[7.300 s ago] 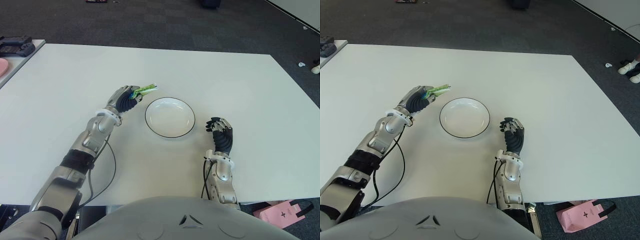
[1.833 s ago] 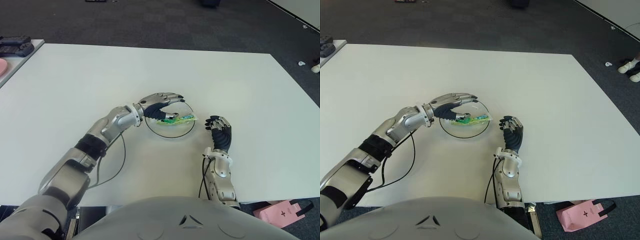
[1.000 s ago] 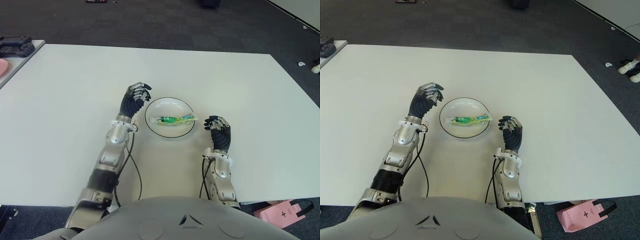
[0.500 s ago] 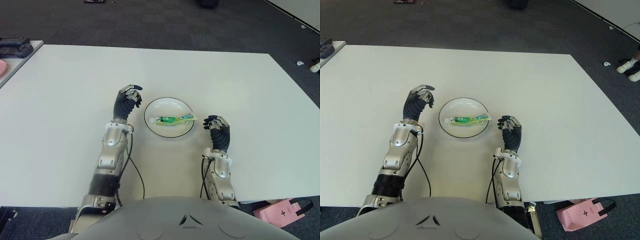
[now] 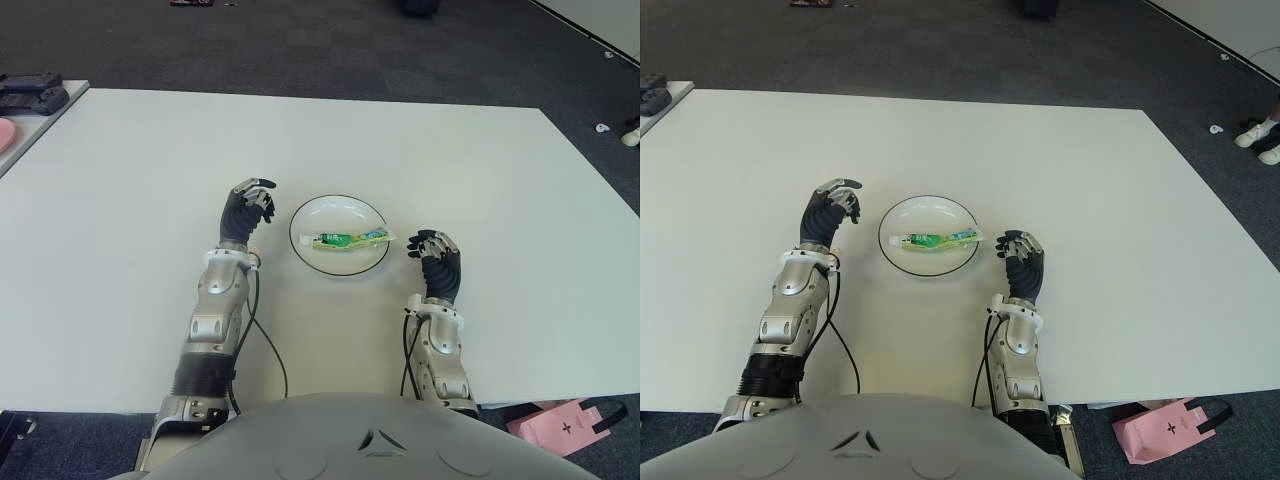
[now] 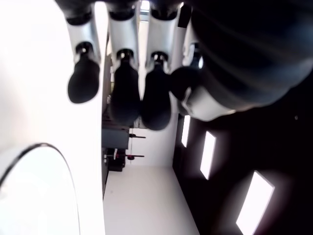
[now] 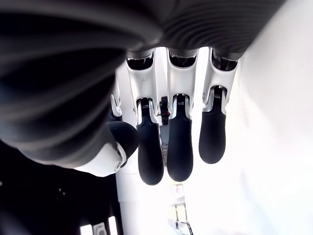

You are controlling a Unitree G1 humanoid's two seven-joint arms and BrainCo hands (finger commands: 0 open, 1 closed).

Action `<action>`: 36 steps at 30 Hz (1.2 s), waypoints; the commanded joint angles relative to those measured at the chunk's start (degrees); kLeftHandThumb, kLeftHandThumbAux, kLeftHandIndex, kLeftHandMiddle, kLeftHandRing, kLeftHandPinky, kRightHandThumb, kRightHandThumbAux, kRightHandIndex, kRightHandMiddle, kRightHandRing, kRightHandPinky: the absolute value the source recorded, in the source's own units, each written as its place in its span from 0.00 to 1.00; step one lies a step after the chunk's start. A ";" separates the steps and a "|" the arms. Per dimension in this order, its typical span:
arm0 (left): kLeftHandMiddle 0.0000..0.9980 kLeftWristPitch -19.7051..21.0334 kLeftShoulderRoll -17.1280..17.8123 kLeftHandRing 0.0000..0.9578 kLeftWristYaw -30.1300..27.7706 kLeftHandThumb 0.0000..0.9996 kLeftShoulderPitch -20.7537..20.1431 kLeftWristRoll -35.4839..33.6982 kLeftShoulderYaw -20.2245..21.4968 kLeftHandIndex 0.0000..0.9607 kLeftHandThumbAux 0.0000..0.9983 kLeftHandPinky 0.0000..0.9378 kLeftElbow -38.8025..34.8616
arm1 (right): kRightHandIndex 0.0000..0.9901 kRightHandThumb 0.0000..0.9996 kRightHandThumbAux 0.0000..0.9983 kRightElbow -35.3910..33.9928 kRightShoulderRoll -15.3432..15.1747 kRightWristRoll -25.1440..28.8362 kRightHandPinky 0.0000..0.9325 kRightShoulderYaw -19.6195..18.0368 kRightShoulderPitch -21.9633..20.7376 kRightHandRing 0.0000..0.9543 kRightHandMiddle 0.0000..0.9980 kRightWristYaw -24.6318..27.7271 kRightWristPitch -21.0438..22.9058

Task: Put the toothpaste on the table into the plate.

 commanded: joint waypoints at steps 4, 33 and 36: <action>0.72 6.15 0.07 0.74 0.71 0.71 0.88 0.31 0.74 0.45 0.72 0.74 -1.21 | 0.44 0.71 0.72 6.03 4.67 0.67 0.55 -0.31 1.52 0.55 0.55 -0.17 1.77; 0.54 17.02 -0.86 0.70 0.68 0.84 2.52 -0.21 2.35 0.43 0.68 0.72 -1.25 | 0.44 0.71 0.73 7.71 4.30 0.68 0.56 -0.36 1.11 0.55 0.56 0.47 -1.23; 0.54 17.04 -0.82 0.70 0.57 0.84 2.63 -0.20 2.39 0.43 0.68 0.72 -0.75 | 0.44 0.71 0.73 7.87 4.39 0.52 0.56 -0.45 1.10 0.56 0.56 0.23 -1.47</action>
